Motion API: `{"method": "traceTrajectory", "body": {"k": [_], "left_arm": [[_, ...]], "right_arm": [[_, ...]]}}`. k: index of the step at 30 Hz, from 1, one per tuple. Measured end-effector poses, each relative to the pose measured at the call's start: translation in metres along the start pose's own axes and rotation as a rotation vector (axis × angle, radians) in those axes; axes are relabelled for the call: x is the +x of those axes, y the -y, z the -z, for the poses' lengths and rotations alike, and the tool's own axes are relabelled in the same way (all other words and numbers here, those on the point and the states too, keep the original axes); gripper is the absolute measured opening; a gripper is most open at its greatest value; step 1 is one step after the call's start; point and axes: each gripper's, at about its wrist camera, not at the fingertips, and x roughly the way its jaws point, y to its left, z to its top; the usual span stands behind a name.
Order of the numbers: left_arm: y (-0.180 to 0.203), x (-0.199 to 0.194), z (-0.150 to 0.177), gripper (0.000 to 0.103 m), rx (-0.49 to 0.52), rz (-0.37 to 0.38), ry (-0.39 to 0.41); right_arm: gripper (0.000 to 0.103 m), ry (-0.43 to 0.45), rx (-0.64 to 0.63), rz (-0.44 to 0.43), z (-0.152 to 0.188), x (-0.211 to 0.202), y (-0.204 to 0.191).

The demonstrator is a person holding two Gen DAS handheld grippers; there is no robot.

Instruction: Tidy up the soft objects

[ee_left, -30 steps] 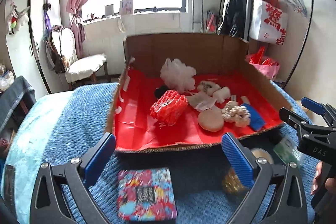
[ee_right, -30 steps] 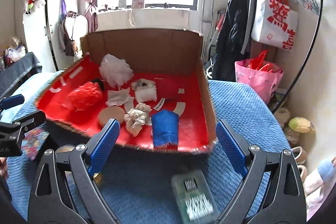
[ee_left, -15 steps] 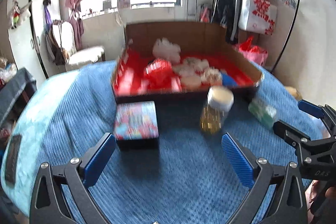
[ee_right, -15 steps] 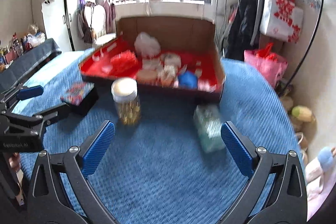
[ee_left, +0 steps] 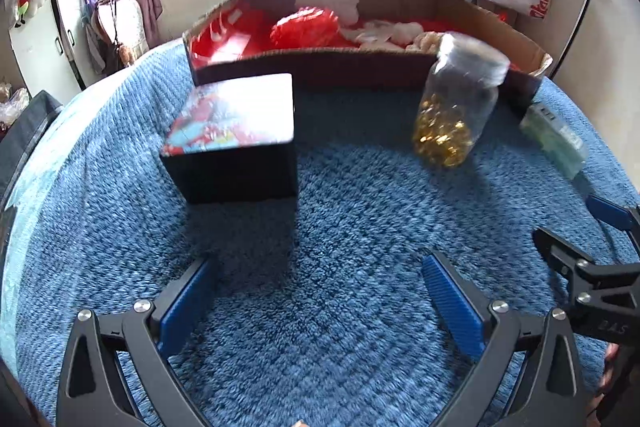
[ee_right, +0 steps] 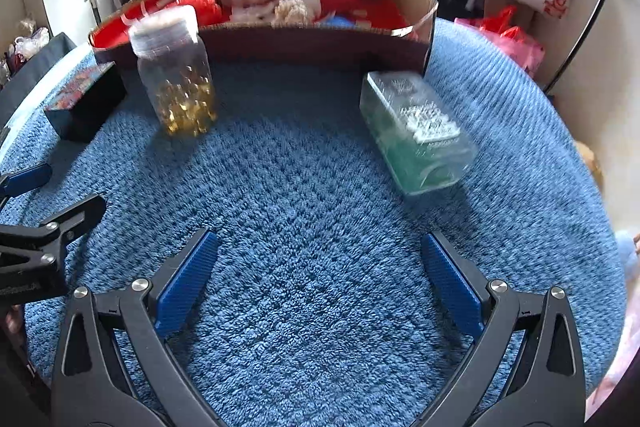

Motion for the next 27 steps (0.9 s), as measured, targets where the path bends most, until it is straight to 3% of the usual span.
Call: {"method": "traceTrajectory", "body": {"k": [27], "left_arm": [[0.0065,0.0106,0.0063,0.103,-0.012,-0.020,0.006]], "right_arm": [[0.103,0.000,0.037,0.001,-0.0017,0.0052,0.0044]]}}
